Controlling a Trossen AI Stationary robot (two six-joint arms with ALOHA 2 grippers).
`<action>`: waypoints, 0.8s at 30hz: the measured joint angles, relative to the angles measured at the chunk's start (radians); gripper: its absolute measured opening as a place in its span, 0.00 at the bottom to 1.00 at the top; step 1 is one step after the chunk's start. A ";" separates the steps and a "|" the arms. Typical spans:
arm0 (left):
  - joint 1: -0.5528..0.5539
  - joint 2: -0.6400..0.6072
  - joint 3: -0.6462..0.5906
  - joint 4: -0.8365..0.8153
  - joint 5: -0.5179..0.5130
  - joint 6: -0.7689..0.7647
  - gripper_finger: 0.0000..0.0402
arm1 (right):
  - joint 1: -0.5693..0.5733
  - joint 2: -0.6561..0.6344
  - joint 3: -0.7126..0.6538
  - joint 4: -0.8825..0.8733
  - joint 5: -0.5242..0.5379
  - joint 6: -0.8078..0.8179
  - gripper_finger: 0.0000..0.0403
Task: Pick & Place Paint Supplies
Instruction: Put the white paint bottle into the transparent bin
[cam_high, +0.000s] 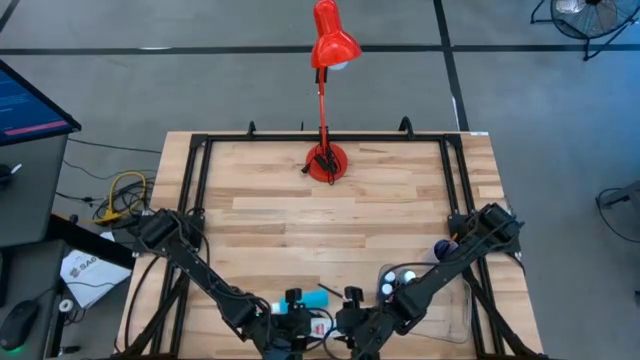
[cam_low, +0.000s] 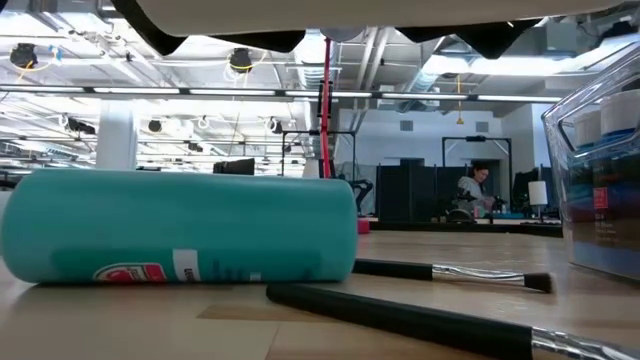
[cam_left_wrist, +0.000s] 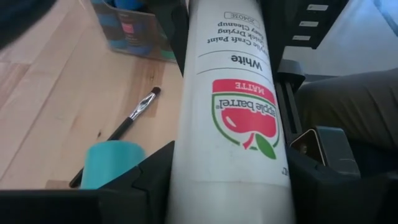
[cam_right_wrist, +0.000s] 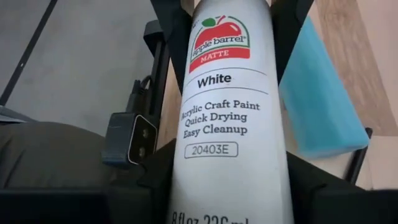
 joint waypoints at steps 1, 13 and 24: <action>0.000 0.000 0.000 0.001 0.000 0.000 0.47 | 0.000 0.000 0.000 0.001 0.000 -0.001 0.44; -0.038 -0.219 -0.016 -0.176 -0.135 0.035 0.56 | 0.039 -0.040 0.000 0.020 0.161 -0.039 0.44; -0.170 -0.568 -0.322 0.108 -0.625 0.215 0.56 | 0.180 -0.111 -0.001 0.173 0.469 -0.236 0.44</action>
